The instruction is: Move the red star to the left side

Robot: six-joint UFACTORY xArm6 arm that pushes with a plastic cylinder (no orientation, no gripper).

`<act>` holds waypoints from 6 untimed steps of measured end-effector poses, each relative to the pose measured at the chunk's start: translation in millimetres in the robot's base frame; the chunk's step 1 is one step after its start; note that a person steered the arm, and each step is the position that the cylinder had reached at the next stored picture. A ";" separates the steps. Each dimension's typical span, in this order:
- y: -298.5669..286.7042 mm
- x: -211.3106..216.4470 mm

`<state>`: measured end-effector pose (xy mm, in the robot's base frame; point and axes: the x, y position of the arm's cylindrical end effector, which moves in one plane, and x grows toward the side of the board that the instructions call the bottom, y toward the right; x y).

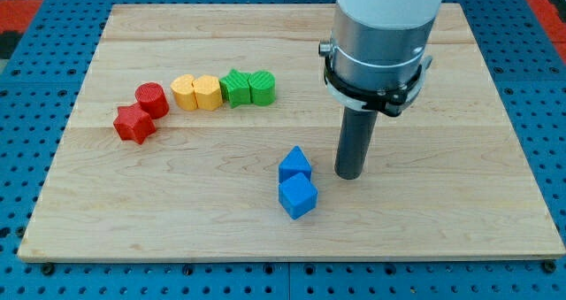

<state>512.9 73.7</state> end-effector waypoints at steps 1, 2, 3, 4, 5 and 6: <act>-0.2 0.0; -0.2 0.0; -15.3 -2.2; -51.6 -24.7; -89.7 -48.4; -146.7 -50.5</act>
